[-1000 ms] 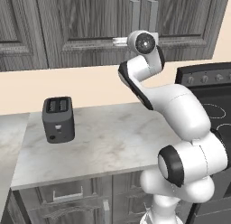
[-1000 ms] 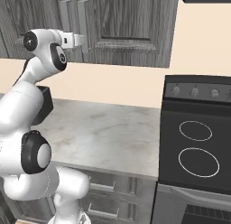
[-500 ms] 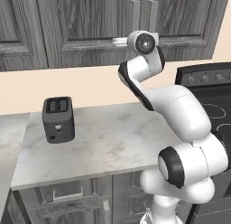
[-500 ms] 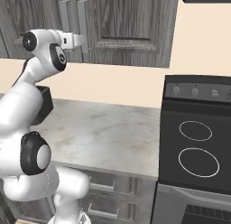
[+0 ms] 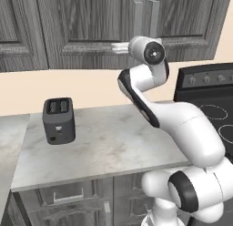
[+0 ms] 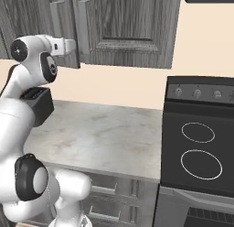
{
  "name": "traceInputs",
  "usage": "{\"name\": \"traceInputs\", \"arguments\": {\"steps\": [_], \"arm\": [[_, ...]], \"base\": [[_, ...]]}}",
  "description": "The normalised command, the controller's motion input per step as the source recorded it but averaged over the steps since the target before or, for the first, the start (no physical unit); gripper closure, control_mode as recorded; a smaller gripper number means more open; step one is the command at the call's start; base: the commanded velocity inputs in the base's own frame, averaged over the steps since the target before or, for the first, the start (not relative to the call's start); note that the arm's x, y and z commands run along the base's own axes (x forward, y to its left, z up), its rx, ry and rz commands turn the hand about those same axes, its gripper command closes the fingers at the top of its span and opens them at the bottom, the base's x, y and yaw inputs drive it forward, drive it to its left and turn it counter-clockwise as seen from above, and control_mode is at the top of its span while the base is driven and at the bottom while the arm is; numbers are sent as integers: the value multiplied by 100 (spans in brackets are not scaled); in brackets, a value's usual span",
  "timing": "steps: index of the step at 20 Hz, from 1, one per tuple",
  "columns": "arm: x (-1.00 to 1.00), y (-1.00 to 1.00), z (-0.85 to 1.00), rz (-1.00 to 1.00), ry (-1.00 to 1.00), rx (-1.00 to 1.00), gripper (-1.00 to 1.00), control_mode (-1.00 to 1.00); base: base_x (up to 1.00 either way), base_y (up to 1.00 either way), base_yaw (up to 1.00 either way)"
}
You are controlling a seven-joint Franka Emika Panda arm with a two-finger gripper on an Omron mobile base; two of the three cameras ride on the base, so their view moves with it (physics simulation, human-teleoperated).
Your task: Open the cabinet. Pick the sponge and place it next to the sink. Then close the cabinet.
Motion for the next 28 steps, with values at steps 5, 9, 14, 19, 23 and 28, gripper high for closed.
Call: {"name": "traceInputs", "arguments": {"steps": [5, 9, 14, 19, 23, 28], "arm": [[-53, 52, 2, 11, 0, 0, 100, -100], [-74, 46, 9, 11, 0, 0, 100, -100], [-76, 52, 12, 8, 0, 0, 100, -100], [-76, 69, 10, 5, 5, 0, 100, -100], [-61, 82, 11, 1, 18, -4, 100, -100], [-50, 84, 4, 0, 20, -6, 100, -100]], "base": [[0, 0, 0], [0, 0, 0], [0, 0, 0], [0, 0, 0], [0, 0, 0], [0, 0, 0]]}}
